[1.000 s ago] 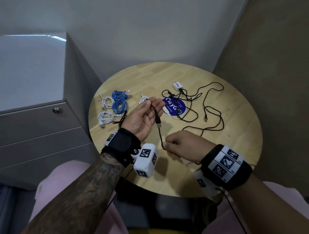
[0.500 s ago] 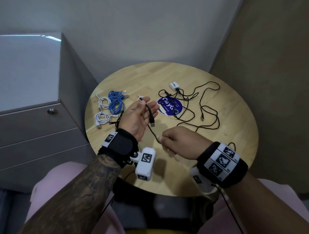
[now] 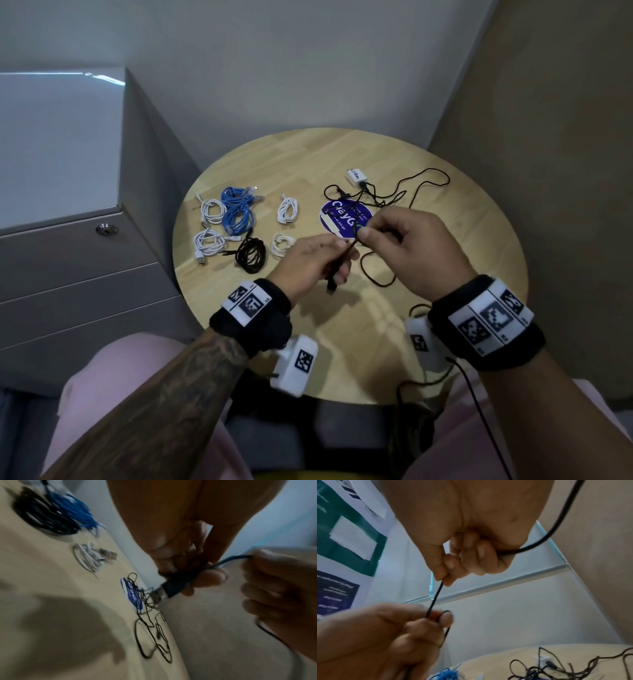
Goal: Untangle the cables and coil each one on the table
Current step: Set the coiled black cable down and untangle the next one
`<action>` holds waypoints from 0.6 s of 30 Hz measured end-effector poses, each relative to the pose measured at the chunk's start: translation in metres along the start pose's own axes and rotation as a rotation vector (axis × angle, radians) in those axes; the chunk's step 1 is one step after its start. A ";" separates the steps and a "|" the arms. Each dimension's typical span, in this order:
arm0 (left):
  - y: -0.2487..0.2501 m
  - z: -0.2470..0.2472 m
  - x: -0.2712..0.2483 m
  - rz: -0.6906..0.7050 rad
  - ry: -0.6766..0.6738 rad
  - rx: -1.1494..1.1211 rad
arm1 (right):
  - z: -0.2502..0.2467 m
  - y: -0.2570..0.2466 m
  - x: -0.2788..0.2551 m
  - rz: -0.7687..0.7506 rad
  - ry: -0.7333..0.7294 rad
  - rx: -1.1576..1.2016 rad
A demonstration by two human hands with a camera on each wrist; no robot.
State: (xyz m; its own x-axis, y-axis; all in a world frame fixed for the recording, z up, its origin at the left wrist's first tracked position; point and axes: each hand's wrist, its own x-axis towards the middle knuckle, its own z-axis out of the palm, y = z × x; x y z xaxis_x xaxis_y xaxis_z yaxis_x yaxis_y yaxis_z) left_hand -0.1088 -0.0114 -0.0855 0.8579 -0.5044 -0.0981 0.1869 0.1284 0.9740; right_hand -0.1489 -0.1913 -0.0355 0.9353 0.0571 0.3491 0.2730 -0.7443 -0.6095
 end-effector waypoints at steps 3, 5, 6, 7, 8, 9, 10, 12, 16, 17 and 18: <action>0.008 0.012 -0.004 -0.103 -0.132 -0.015 | 0.002 0.009 0.001 0.039 0.082 -0.049; 0.011 0.010 -0.004 -0.136 -0.149 -0.095 | 0.010 0.018 0.000 0.098 0.102 -0.030; 0.013 0.006 -0.005 -0.146 -0.152 -0.172 | 0.015 0.021 0.000 0.135 0.082 -0.014; 0.014 0.000 -0.004 -0.151 -0.159 -0.274 | 0.021 0.025 -0.001 0.170 0.031 0.004; 0.016 -0.005 -0.004 -0.149 -0.164 -0.392 | 0.028 0.027 -0.002 0.194 -0.035 0.048; 0.018 -0.010 -0.004 -0.136 -0.156 -0.507 | 0.036 0.025 -0.003 0.211 -0.106 0.118; 0.019 -0.015 -0.004 -0.117 -0.126 -0.602 | 0.043 0.021 -0.005 0.214 -0.177 0.180; 0.017 -0.021 -0.003 -0.064 -0.008 -0.707 | 0.058 0.011 -0.010 0.218 -0.321 0.227; 0.007 -0.026 0.001 0.032 0.204 -0.695 | 0.069 -0.005 -0.013 0.317 -0.528 0.243; 0.006 -0.028 0.002 0.047 0.241 -0.718 | 0.067 -0.007 -0.013 0.327 -0.562 0.243; 0.005 -0.029 0.004 0.063 0.281 -0.740 | 0.065 -0.009 -0.013 0.331 -0.590 0.253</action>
State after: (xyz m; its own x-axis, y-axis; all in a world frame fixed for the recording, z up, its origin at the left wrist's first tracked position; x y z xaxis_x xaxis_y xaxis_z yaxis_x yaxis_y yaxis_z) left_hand -0.0907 0.0124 -0.0868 0.9476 -0.2555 -0.1918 0.3192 0.7334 0.6001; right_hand -0.1488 -0.1426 -0.0808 0.9242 0.2581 -0.2816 -0.0693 -0.6118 -0.7880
